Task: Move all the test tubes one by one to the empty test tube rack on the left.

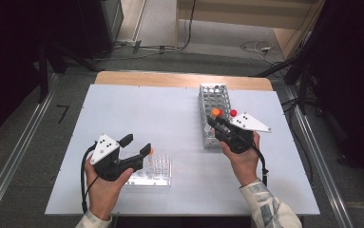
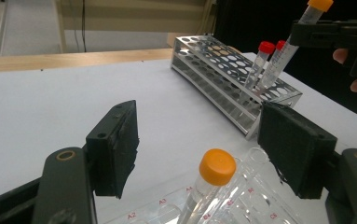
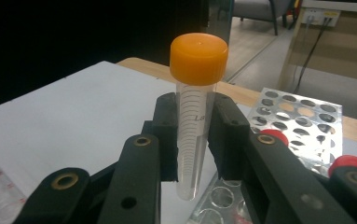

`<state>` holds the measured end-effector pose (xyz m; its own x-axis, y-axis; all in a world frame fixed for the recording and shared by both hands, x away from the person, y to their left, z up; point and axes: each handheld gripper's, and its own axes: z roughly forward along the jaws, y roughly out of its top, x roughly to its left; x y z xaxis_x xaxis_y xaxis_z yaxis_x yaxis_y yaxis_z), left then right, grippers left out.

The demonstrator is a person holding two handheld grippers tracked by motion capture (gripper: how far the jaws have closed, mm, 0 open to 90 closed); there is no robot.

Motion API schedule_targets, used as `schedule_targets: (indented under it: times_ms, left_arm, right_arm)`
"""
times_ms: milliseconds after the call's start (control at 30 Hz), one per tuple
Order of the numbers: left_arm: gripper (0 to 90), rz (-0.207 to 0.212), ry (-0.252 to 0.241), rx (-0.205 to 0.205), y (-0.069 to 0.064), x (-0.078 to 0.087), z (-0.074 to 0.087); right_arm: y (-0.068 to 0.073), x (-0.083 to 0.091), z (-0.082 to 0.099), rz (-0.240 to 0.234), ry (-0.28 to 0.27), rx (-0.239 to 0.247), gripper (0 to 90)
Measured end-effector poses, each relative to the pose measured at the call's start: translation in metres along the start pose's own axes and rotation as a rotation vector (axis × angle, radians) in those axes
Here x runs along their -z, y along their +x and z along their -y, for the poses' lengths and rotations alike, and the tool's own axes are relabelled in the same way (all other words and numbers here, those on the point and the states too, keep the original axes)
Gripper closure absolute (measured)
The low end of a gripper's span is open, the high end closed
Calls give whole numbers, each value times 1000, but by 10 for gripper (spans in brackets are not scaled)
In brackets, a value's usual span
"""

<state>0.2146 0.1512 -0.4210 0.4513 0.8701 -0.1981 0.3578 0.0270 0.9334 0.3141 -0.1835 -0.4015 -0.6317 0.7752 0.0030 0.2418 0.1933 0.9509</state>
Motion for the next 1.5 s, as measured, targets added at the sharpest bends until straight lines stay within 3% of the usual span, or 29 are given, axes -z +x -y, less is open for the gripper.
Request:
schedule_targets:
  times_ms: [367,700,867,1200,1500]
  left_arm:
    - [301,29,-10,-26,-12,-1,-6]
    - [318,49,-16,-42,-20,-2,-9]
    - [344,88,-24,-44,-27,-4,-15]
    - [402,192,-3,-100,-65,-38,-28]
    - [479,221,16,-119,-80,-60,-32]
  right_arm:
    - [18,15,6,-79,4,24,710]
    - [30,14,22,-123,55,44,710]
    - [40,14,24,-153,67,60,710]
    - [55,10,27,-194,84,73,710]
    - [57,9,29,-209,86,76,710]
